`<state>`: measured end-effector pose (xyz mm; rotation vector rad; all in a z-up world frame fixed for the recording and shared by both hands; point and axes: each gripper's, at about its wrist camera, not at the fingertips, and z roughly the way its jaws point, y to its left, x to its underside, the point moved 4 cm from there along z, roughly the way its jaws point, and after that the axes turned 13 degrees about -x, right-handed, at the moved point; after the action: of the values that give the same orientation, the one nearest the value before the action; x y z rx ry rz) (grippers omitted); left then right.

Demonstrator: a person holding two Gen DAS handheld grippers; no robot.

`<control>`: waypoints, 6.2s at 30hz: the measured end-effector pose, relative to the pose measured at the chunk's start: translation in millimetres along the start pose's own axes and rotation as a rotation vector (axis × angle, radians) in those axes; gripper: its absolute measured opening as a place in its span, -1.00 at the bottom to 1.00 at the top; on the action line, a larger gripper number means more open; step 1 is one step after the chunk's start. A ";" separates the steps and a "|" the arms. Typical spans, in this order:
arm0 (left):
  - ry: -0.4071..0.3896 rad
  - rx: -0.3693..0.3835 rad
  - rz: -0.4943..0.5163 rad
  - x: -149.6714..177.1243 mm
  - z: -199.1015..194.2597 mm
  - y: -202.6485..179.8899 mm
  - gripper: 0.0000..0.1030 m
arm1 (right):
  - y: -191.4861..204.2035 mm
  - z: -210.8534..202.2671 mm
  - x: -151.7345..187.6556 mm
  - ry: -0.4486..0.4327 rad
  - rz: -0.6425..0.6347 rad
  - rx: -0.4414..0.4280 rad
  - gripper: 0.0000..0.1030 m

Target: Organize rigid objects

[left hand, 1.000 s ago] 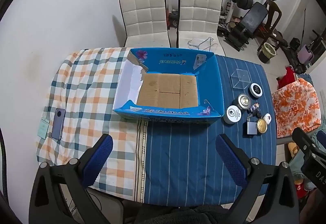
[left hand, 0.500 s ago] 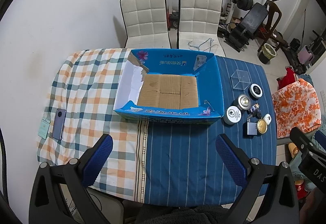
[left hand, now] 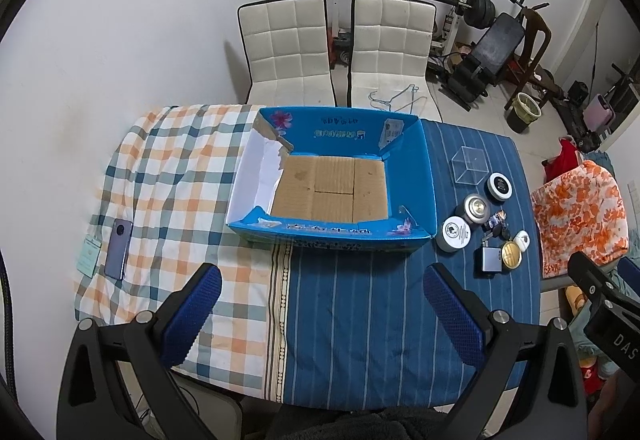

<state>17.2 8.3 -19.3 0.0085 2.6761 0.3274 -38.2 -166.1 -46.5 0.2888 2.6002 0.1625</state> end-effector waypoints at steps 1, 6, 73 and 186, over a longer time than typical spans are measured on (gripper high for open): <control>0.000 0.000 0.000 -0.4 0.3 0.4 1.00 | 0.2 -1.2 -1.4 -0.003 0.001 0.000 1.00; -0.019 0.001 -0.005 -4.4 -6.0 2.9 1.00 | 2.3 -8.0 -5.8 -0.019 0.001 -0.001 1.00; 0.221 0.089 0.158 -138.8 193.0 -294.2 1.00 | -269.4 308.2 -127.7 0.305 0.287 -0.028 1.00; 0.460 0.167 0.043 -106.2 369.7 -45.4 0.20 | 107.1 508.6 -107.5 0.494 0.002 -0.135 0.56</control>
<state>273.5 42.3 -307.6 0.0472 3.1563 0.1279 328.5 -56.9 -414.2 0.2231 3.0556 0.4592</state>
